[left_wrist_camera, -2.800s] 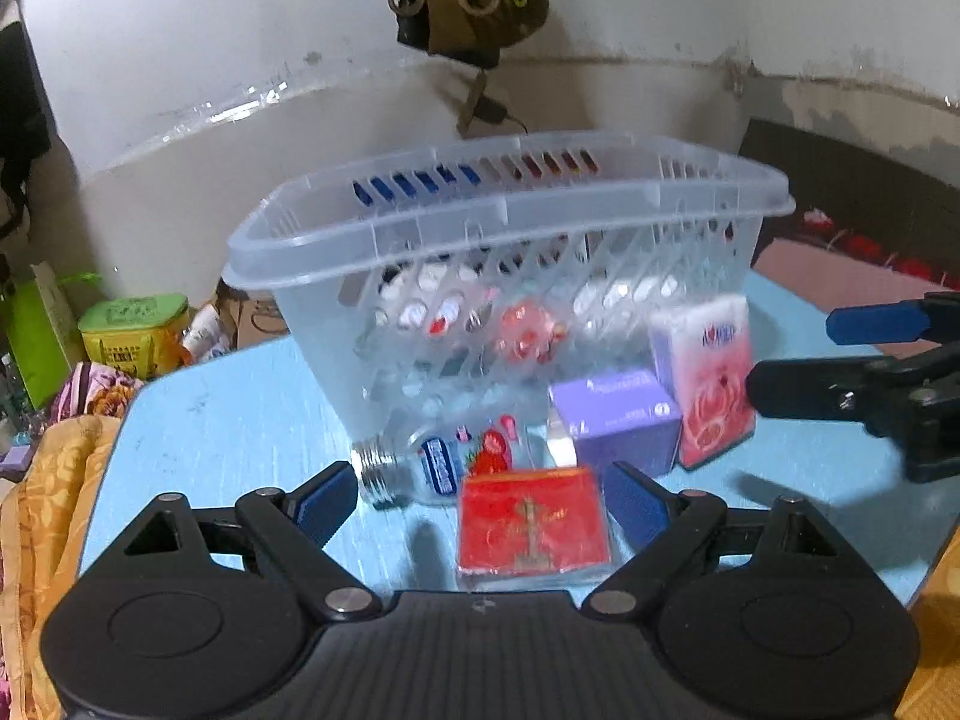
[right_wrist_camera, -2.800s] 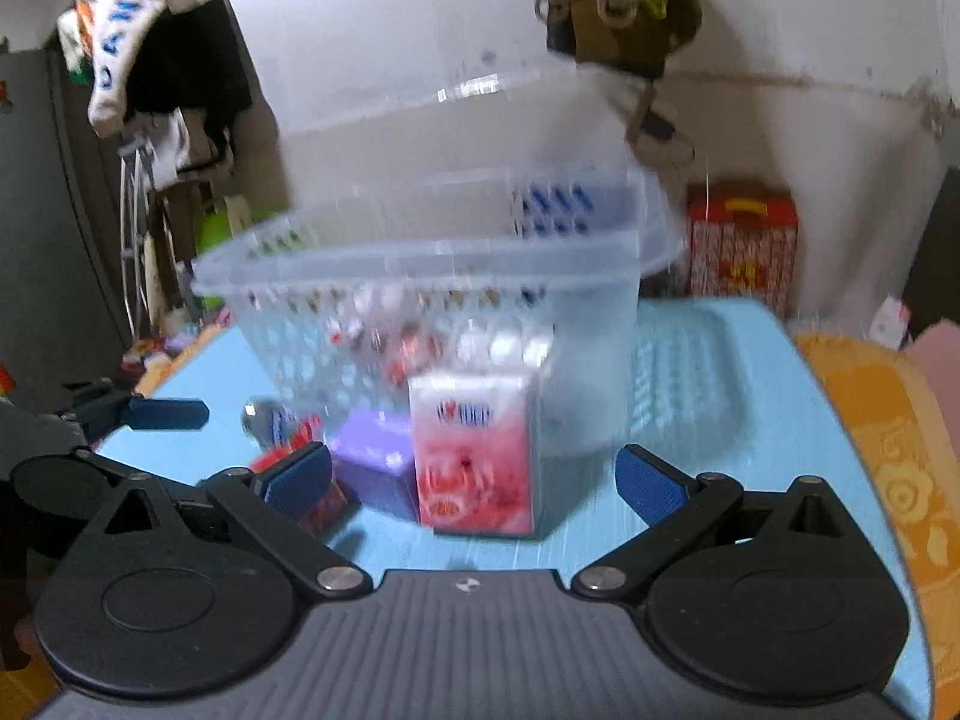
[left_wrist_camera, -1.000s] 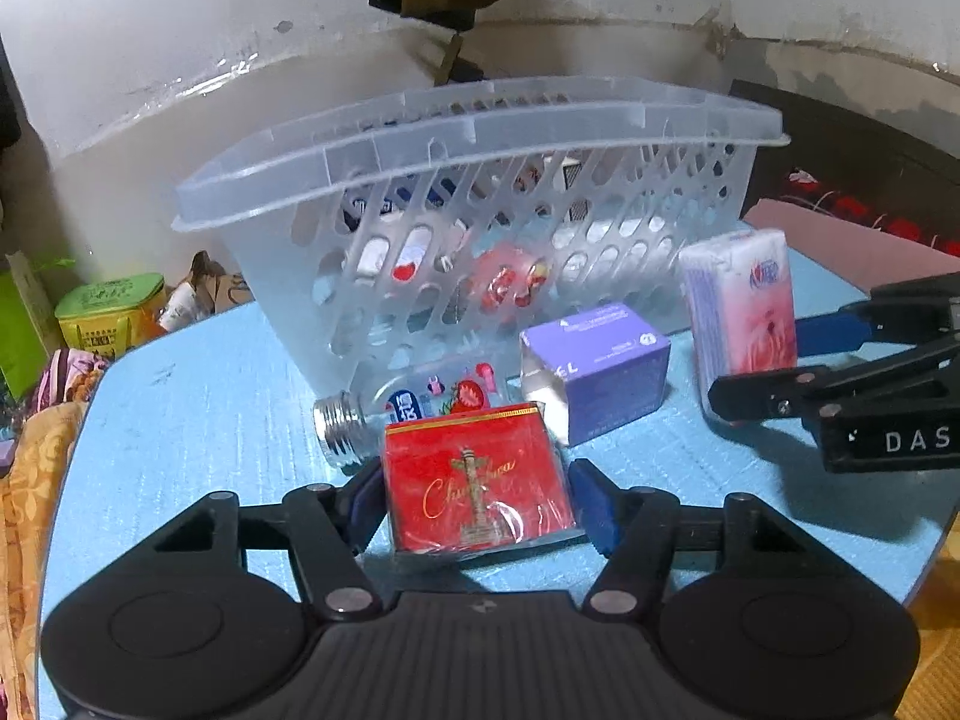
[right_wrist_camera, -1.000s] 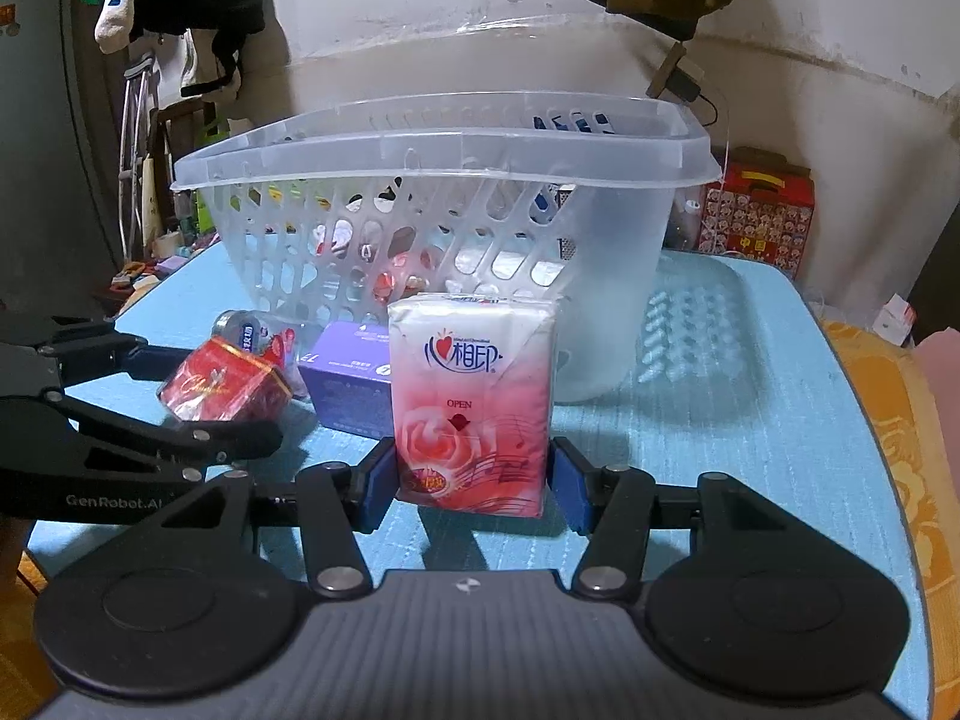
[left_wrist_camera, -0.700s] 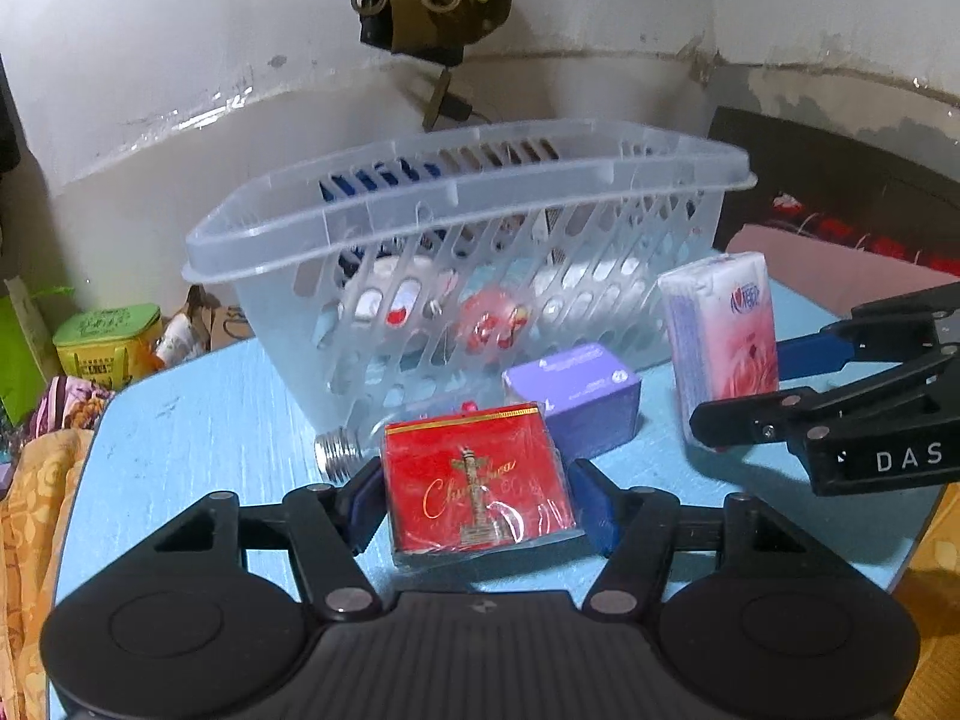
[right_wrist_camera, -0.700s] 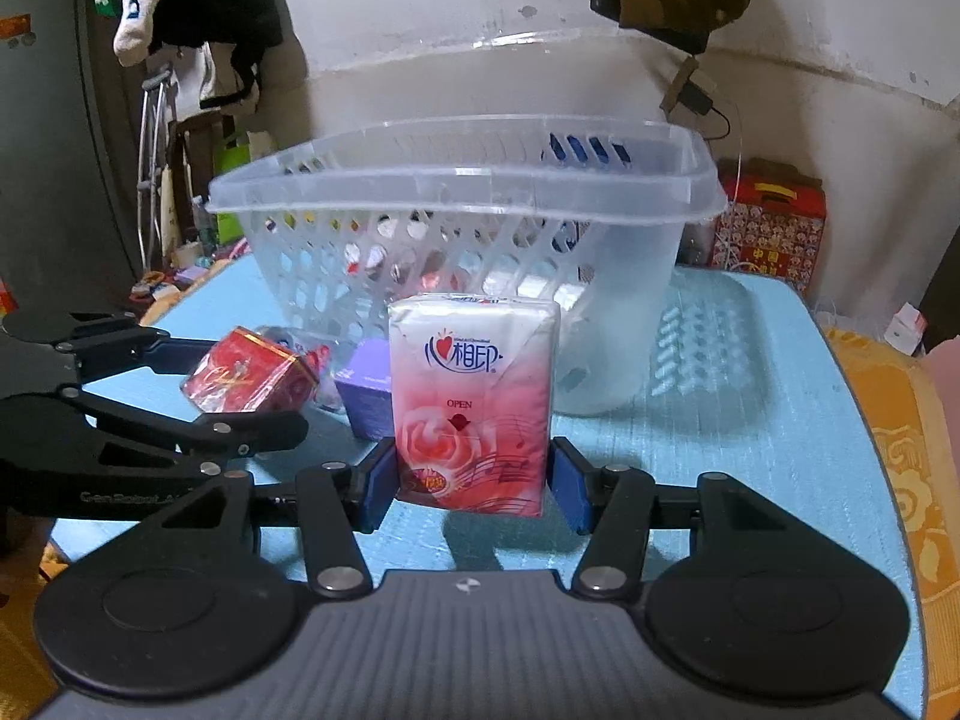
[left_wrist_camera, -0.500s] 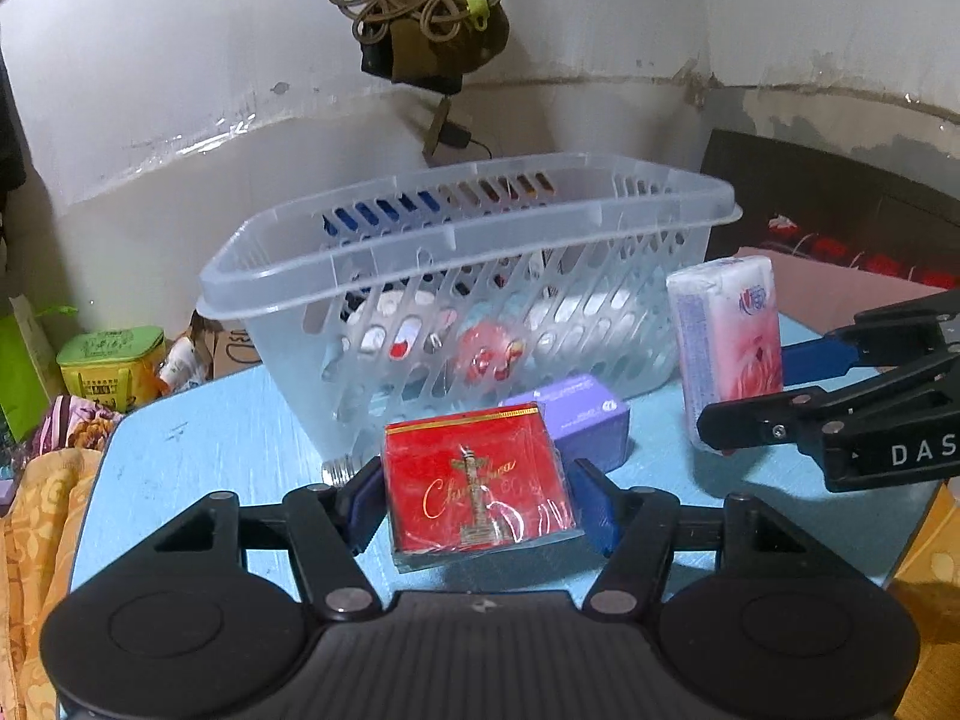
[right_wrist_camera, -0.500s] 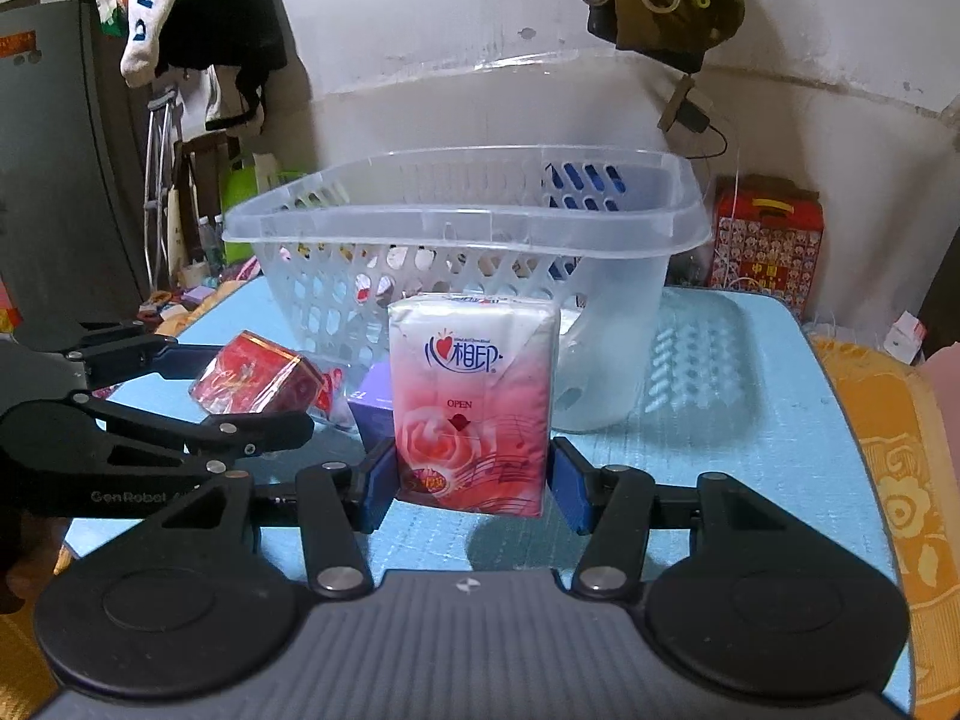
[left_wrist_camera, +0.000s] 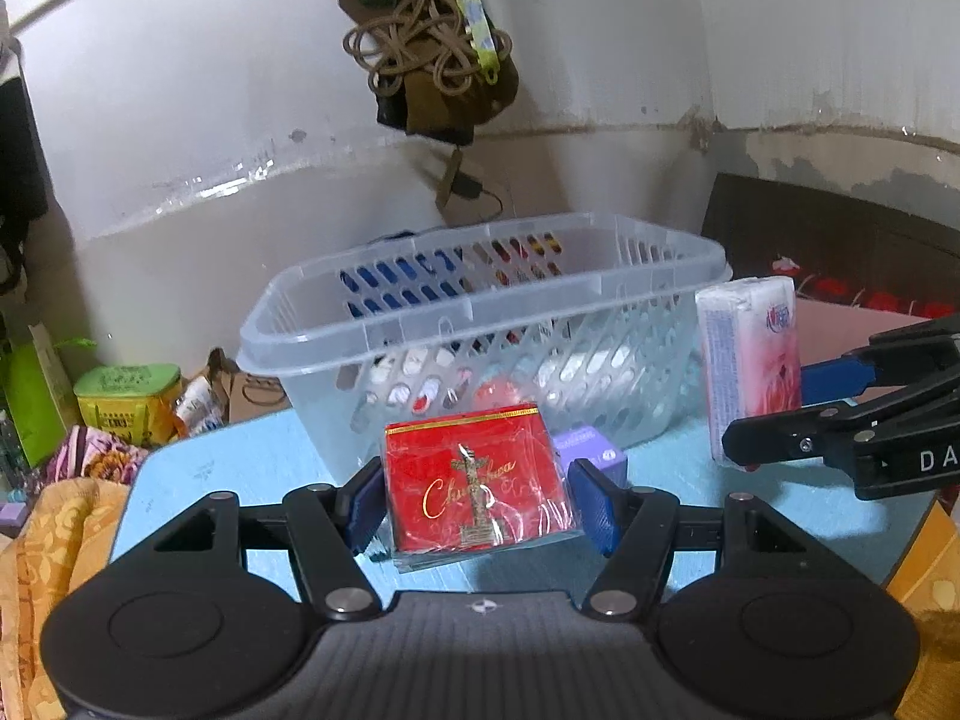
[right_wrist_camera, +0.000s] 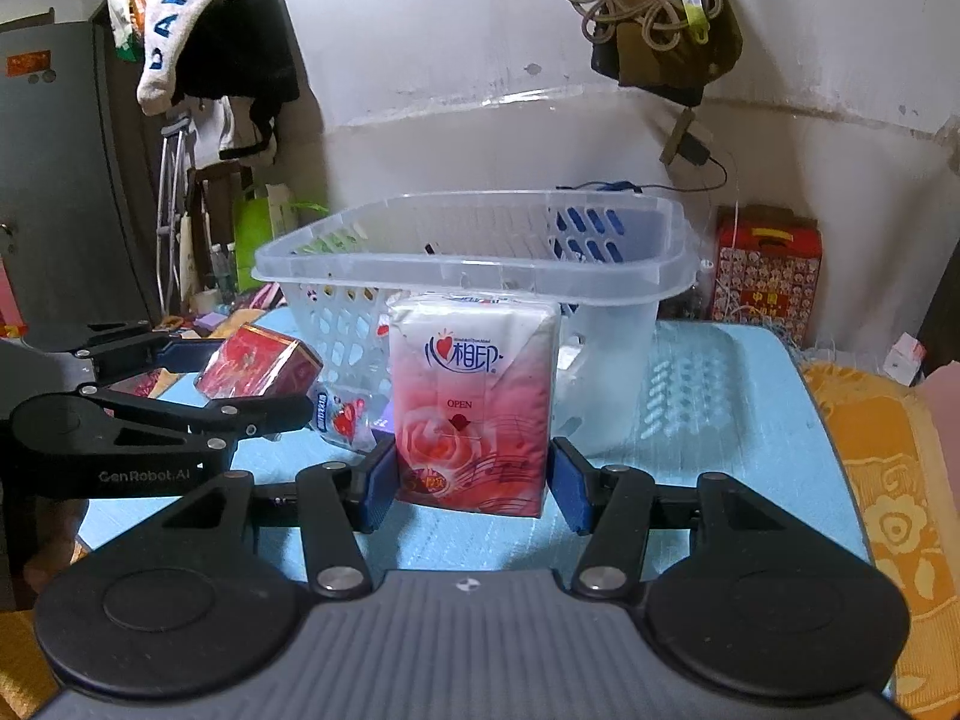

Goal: Organize objects
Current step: 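Lift the tissue pack with the right tool while the left tool carries the red box over the basket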

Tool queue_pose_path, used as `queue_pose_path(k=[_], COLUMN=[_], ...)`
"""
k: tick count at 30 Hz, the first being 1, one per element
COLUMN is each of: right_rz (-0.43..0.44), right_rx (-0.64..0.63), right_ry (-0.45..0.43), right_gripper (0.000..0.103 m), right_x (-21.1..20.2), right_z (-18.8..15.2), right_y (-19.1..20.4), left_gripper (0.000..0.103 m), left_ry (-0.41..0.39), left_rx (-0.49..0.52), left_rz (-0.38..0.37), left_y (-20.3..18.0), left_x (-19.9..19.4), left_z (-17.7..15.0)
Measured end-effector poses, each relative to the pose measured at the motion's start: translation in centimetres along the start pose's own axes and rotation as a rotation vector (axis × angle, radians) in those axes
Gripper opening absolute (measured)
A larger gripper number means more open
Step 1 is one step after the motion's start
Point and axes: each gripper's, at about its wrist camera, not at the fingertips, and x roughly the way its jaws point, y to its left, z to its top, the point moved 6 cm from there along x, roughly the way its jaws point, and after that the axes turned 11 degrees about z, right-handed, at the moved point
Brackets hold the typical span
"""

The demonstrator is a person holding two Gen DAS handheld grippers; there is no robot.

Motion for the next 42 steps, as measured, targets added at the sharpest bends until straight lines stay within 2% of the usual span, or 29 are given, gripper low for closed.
queue_pose_path(k=[22, 42], right_rz=[0.043, 0.007], right_rx=[-0.015, -0.011], right_ry=[-0.085, -0.157], right_gripper=[0.057, 0.057], right_x=[-1.6, -2.7], right_z=[0.8, 3.1], right_y=[1.0, 0.2], left_gripper=[0.068, 0.068], left_ry=[-0.105, -0.113], left_rx=[-0.051, -0.12], left_rz=[0.035, 0.047], left_y=[1.4, 3.4], left_x=[-2.0, -1.7], left_z=[1.3, 2.9])
